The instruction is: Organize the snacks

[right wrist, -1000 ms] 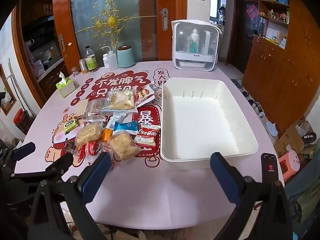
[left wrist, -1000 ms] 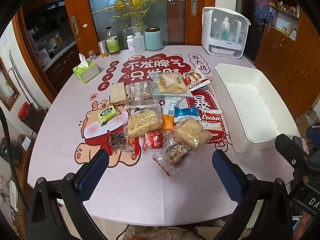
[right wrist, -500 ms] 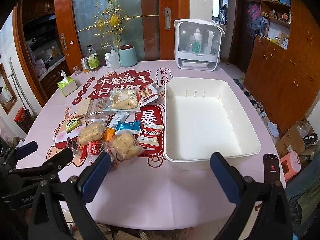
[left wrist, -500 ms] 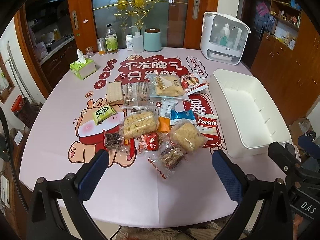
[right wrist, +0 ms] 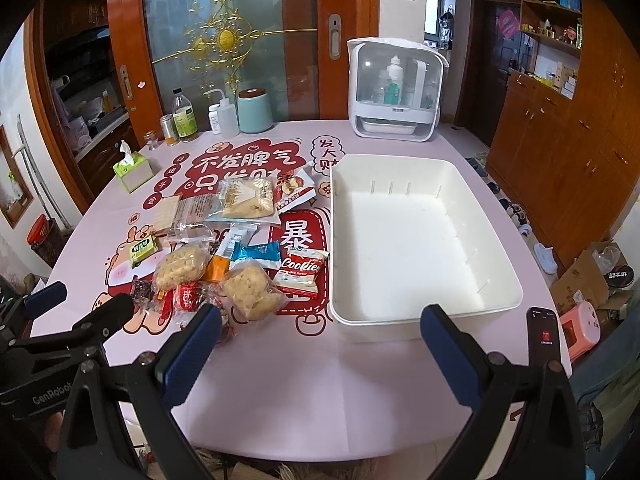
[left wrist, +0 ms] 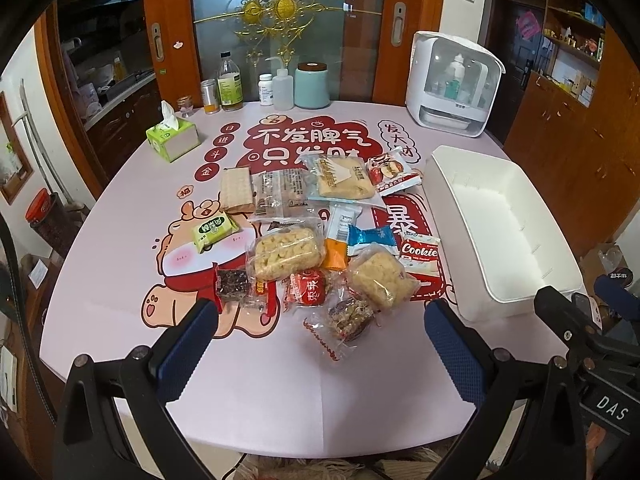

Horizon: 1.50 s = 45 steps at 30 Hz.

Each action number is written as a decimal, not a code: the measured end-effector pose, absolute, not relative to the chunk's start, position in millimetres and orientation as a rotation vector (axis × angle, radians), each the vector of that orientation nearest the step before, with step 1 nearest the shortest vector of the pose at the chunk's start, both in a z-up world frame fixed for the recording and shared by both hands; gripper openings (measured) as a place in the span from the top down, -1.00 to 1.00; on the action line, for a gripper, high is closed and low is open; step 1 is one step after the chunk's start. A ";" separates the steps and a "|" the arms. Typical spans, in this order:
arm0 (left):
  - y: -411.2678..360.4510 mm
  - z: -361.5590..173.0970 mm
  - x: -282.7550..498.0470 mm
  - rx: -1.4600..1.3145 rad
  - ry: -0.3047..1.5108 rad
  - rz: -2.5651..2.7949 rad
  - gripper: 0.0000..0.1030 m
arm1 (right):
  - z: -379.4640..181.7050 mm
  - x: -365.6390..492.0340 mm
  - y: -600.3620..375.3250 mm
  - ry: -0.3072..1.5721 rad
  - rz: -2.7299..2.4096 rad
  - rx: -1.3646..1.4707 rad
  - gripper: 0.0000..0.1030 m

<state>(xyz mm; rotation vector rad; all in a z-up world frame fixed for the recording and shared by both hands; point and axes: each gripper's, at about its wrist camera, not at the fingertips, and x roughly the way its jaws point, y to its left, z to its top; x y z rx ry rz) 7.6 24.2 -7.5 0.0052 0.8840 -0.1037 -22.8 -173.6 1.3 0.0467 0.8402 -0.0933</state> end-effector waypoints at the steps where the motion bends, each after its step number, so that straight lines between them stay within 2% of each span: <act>1: 24.6 -7.3 7.6 0.004 0.883 -0.104 -0.99 | 1.3 -22.8 -173.5 0.840 -0.094 0.047 -0.95; 25: 26.2 -3.4 3.2 0.004 0.863 -0.099 -0.99 | -0.5 -24.7 -167.5 0.849 -0.083 0.047 -0.95; 38: 63.2 11.2 7.9 -0.016 0.813 -0.051 -0.99 | 19.3 -16.0 -152.1 0.792 -0.035 0.050 -0.95; 45: 70.1 17.5 11.3 0.009 0.784 -0.040 -0.99 | 32.4 -5.9 -159.7 0.712 0.014 0.144 -0.94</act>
